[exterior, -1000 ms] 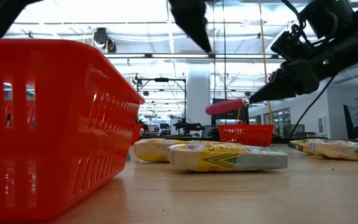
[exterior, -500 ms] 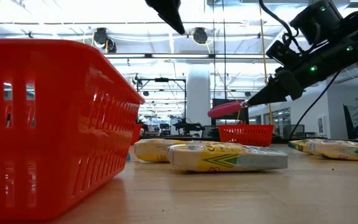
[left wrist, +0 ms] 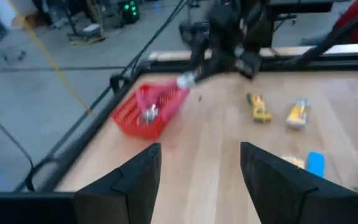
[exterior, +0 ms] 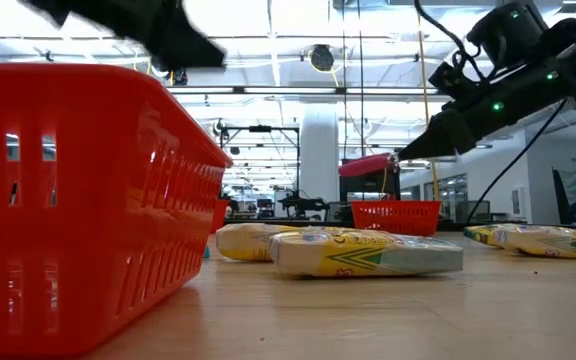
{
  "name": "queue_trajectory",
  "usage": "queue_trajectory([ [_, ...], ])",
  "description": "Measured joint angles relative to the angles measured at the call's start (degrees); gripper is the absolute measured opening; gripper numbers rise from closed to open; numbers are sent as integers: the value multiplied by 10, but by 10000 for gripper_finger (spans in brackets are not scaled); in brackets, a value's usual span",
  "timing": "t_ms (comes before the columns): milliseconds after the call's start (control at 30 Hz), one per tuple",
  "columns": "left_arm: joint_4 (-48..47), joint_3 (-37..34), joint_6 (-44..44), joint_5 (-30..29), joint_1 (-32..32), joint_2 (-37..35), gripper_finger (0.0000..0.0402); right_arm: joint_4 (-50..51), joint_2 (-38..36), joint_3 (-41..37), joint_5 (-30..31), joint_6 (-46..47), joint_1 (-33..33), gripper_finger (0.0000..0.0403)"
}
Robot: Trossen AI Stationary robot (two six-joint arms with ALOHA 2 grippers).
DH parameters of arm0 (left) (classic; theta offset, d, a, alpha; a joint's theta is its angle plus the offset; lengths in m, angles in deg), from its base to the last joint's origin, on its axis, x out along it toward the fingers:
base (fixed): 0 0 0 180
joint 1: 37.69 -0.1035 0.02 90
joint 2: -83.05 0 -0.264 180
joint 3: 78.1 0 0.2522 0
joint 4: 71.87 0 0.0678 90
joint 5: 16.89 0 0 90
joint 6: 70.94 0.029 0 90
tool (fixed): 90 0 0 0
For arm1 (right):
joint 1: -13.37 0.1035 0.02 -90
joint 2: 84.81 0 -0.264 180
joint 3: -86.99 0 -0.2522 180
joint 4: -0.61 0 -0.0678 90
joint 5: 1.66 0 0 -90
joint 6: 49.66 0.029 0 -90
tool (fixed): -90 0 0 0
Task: Pick & Place School Supplies
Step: Put the pink hole puncher into the top right red bin
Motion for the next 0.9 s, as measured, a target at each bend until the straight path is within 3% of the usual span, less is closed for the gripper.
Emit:
queue_trajectory([
  [200,115,-111,-35,9,-13,-3,223,50,-19,0,-42,5,-95,92],
  [467,138,-137,-34,9,-15,-3,223,51,-3,0,-134,26,-211,92],
  [900,143,-137,-26,10,-15,-3,223,16,68,1,-164,36,-230,92],
])
